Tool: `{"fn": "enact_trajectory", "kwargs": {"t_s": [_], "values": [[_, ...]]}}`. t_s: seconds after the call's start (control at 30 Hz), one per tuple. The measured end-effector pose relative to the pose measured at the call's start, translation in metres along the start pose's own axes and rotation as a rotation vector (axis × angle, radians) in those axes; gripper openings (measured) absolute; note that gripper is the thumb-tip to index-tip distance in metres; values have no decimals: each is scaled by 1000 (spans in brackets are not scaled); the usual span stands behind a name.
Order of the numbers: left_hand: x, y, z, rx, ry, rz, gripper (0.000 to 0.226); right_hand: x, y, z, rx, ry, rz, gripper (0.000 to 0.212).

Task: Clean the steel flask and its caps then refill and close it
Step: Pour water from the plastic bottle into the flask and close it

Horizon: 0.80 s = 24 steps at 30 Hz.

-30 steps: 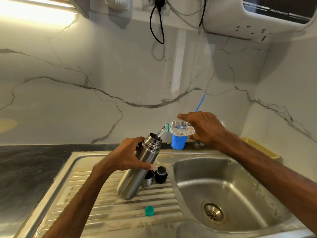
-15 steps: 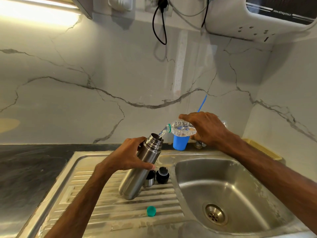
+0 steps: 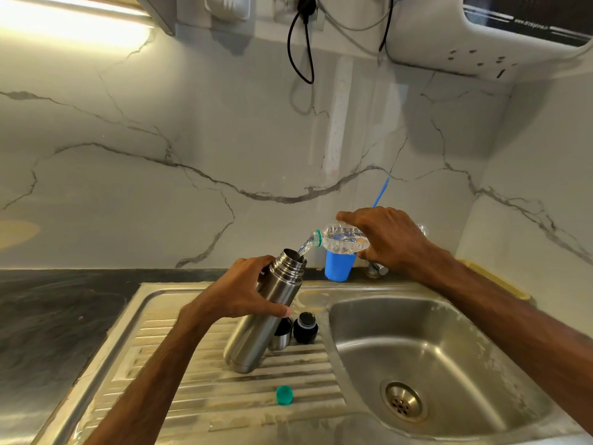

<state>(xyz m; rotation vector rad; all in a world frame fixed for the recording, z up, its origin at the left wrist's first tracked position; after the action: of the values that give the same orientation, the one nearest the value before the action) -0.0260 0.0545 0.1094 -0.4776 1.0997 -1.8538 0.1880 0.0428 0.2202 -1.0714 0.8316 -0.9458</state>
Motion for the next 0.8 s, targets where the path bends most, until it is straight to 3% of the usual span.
{"fn": "enact_trajectory", "kwargs": {"t_s": [0.8], "values": [[3,-2,3,1,-13,-2,78,2,-7,-9,29,8,-44,77]]}}
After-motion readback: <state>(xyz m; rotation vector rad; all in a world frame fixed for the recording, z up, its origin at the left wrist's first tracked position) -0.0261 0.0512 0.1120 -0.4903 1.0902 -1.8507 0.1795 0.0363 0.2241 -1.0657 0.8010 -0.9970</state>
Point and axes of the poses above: each hand's wrist, its own x-axis away from the middle knuckle, its own y-axis out of the palm, z = x × y, the point moved 8 cm from there along -x, towards the middle knuckle, and after that the axes turned 14 degrees about -z, right-handed, at the moved point
